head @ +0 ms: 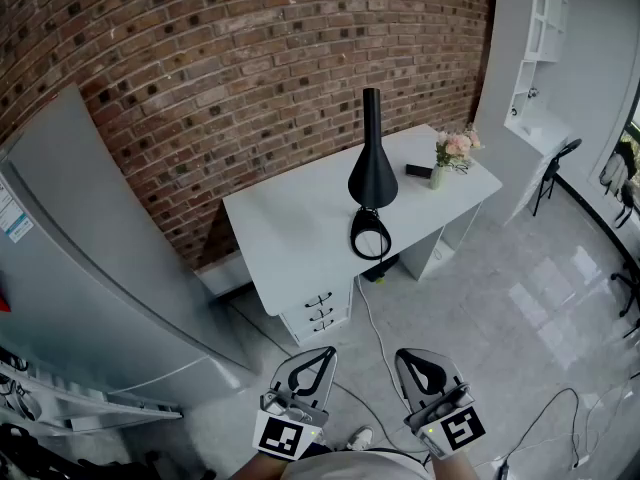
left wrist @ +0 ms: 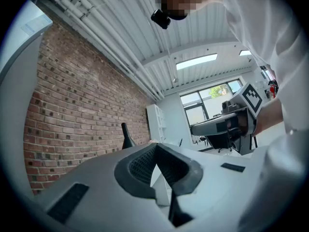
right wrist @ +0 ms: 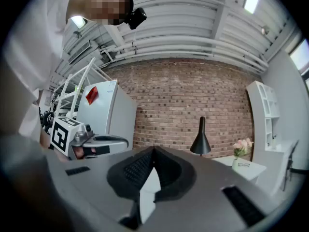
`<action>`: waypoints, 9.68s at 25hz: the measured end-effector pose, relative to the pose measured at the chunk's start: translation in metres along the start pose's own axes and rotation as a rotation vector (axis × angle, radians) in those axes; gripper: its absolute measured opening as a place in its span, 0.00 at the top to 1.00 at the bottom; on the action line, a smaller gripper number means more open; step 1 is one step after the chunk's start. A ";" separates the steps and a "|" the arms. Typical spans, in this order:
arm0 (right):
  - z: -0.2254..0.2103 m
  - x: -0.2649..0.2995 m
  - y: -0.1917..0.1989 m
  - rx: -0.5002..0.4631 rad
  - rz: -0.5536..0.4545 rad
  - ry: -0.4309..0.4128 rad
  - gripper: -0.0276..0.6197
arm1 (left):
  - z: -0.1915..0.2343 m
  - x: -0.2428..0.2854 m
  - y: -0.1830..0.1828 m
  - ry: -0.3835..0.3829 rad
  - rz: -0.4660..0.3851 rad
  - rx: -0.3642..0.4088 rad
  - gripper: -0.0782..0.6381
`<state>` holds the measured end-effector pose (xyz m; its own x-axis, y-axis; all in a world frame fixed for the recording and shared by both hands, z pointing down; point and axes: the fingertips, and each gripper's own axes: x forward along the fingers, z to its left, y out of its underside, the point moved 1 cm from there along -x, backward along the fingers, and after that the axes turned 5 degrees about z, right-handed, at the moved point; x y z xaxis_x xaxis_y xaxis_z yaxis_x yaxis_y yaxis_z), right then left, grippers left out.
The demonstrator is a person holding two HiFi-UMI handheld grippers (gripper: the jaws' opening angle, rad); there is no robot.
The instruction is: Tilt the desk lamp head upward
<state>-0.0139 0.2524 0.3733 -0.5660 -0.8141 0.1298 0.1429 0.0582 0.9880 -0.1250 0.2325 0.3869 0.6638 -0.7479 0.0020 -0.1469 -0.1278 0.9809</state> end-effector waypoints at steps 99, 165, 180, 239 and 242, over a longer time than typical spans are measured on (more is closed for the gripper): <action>-0.124 0.208 -0.005 0.013 0.057 0.146 0.94 | 0.154 0.204 0.066 0.202 -0.066 -0.171 0.88; -0.310 0.258 0.026 -0.034 0.092 -0.086 0.94 | 0.127 0.388 0.153 0.006 0.081 -0.151 0.88; -0.316 0.267 0.027 -0.035 0.091 -0.101 0.94 | 0.136 0.397 0.152 -0.007 0.070 -0.144 0.88; -0.331 0.276 0.020 0.019 -0.010 -0.158 0.94 | 0.143 0.385 0.123 -0.071 0.116 -0.126 0.88; -0.332 0.279 0.017 0.020 -0.016 -0.160 0.94 | 0.145 0.383 0.122 -0.073 0.121 -0.135 0.88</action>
<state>0.0998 -0.1653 0.3987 -0.6902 -0.7129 0.1240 0.1172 0.0590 0.9914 0.0056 -0.1639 0.4790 0.5913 -0.7986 0.1122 -0.1191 0.0512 0.9916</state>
